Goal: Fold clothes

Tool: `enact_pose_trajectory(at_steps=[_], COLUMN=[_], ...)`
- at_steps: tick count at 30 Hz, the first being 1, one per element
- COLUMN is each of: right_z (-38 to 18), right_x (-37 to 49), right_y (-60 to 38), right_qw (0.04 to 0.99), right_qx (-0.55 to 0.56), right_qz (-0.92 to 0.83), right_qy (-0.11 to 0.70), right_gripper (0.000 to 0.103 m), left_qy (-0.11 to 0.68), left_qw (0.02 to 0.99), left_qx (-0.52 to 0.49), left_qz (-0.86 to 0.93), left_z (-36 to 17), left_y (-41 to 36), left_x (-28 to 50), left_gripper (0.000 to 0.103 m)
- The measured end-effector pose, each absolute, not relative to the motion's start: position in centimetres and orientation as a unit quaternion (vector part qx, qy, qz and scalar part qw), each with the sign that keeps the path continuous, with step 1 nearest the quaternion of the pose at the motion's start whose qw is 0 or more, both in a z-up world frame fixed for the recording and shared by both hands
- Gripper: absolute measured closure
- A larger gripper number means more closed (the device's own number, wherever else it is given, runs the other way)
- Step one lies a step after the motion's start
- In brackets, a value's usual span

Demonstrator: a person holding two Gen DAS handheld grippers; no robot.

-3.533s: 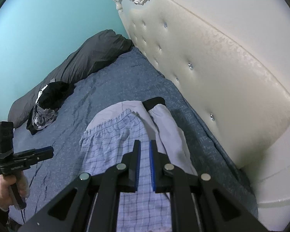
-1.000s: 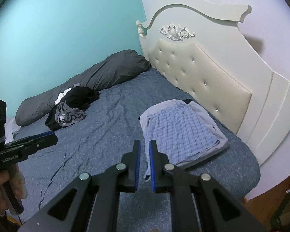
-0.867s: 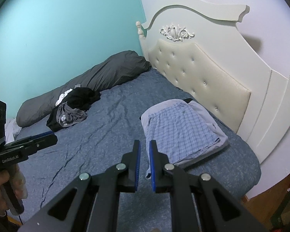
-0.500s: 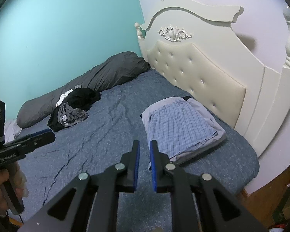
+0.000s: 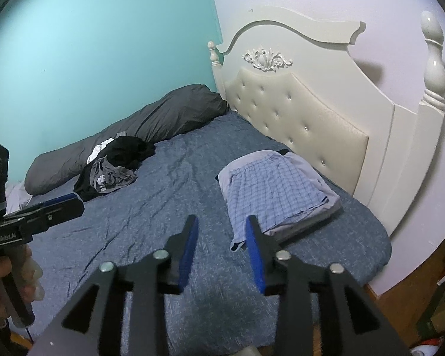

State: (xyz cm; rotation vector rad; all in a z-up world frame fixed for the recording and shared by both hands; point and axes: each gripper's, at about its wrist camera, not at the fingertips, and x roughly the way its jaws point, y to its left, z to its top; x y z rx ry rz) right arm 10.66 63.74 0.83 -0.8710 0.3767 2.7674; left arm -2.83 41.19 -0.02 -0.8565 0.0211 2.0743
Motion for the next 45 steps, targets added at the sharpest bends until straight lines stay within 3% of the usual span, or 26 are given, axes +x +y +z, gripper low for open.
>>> enact_pose_trajectory(at_steps=[2,7,11,15,19,45], right_z=[0.8,0.9,0.7,0.6,0.7,0.1], right_x=[11.0,11.4,12.0,12.5,12.9,16.1], right_y=[63.6,62.8,62.6,62.4,61.7,58.2], right_qw=[0.109,0.11,0.119,0.128,0.132,0.139], right_qx=[-0.294,-0.293,-0.291,-0.289,-0.285,-0.27], right_qz=[0.941,0.941,0.941,0.94,0.942,0.947], right_qy=[0.132,0.127,0.128,0.127,0.118,0.104], right_gripper=[0.043,0.034,0.019,0.016,0.006,0.005], left_qy=[0.011,0.006,0.002,0.003,0.006,0.044], left_qw=[0.43,0.424,0.42,0.418,0.415,0.381], left_qx=[-0.342,-0.339,-0.334,-0.332,-0.329,-0.311], left_qz=[0.835,0.84,0.844,0.845,0.848,0.87], left_z=[-0.2,-0.1,0.3,0.5,0.7,0.1], left_y=[40.9,40.1,39.4,39.0,38.8,36.1], left_x=[-2.7,-2.5,-2.1,-1.8,-1.3,1.6], left_gripper=[0.015,0.006,0.0,0.0,0.0,0.0])
